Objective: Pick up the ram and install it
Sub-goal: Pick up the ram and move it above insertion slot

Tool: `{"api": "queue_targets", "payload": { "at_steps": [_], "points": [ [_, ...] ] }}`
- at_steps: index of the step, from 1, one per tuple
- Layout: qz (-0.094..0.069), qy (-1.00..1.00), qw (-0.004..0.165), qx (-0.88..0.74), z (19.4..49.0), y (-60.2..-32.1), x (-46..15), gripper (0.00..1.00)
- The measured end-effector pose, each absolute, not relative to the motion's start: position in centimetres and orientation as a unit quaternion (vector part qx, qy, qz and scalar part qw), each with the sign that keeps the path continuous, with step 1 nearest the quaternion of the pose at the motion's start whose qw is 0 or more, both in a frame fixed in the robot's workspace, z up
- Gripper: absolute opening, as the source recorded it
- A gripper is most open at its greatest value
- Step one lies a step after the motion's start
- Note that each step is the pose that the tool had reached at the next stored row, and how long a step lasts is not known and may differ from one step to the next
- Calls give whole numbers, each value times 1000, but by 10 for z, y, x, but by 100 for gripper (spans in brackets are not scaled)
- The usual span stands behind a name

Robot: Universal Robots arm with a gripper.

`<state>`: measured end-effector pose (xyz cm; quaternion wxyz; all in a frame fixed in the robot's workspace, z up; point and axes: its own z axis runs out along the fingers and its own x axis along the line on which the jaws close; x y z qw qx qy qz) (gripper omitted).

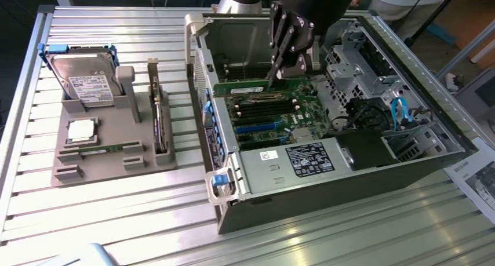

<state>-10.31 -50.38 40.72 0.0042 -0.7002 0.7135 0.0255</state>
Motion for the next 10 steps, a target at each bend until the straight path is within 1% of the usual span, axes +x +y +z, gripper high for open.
{"api": "queue_targets", "payload": {
  "at_steps": [10],
  "points": [
    [27, 713, 6, -700, 407, -508, -80, 12]
  ]
}}
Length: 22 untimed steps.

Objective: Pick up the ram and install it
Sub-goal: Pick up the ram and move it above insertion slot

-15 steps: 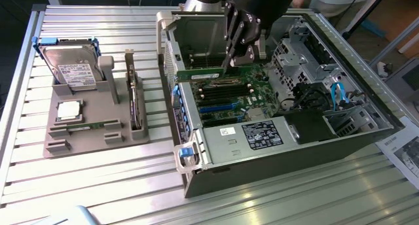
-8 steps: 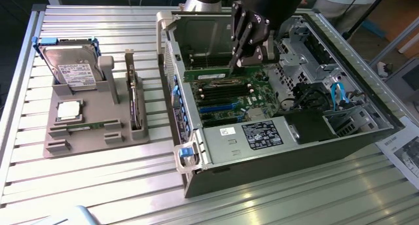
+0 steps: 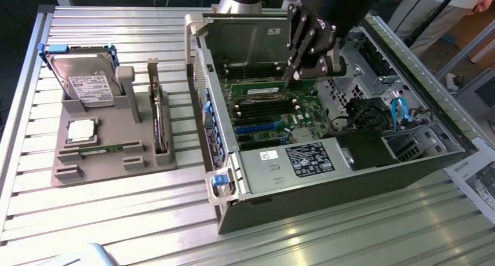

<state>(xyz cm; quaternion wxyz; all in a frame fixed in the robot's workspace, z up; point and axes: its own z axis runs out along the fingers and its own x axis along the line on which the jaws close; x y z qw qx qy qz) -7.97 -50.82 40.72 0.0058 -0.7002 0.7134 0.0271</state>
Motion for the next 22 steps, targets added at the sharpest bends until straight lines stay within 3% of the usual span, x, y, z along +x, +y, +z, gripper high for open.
{"api": "queue_targets", "payload": {
  "at_steps": [22],
  "points": [
    [28, 713, 6, -700, 407, -510, -64, 12]
  ]
}}
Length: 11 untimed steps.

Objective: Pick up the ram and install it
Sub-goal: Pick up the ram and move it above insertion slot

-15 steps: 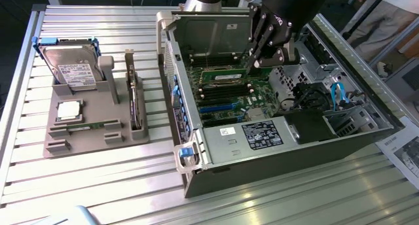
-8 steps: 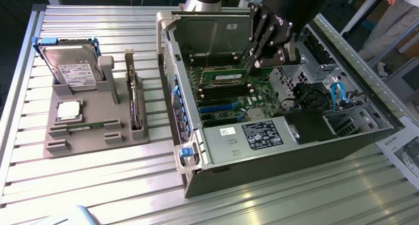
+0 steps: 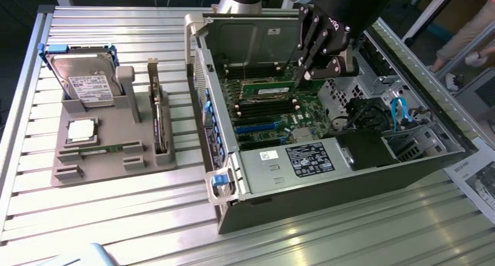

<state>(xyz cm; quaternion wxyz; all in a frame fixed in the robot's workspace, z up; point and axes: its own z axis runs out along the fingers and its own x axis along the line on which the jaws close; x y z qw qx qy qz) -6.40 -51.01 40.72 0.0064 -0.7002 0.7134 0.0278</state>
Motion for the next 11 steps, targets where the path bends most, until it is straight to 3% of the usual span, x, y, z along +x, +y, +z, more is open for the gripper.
{"api": "queue_targets", "payload": {
  "at_steps": [11],
  "points": [
    [30, 713, 9, -700, 407, -510, -64, 12]
  ]
}}
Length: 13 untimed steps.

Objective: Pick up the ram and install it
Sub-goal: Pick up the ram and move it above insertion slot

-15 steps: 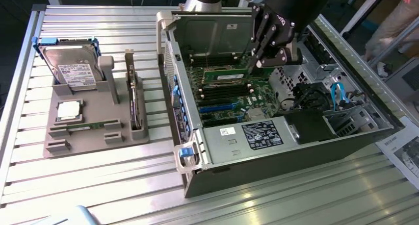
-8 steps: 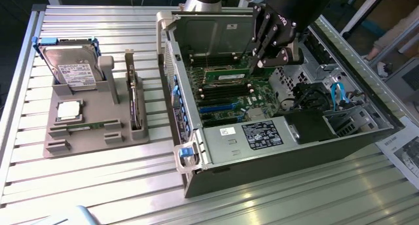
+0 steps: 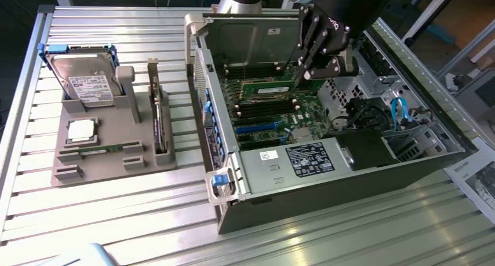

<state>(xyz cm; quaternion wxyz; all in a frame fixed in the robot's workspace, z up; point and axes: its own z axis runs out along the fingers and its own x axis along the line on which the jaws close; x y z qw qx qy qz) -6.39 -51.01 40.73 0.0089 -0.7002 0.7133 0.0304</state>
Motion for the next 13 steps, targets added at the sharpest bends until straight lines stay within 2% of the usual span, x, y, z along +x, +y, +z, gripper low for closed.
{"api": "queue_targets", "payload": {
  "at_steps": [7, 13],
  "points": [
    [44, 713, 23, -700, 407, -510, -64, 12],
    [44, 713, 23, -700, 407, -510, -52, 12]
  ]
}}
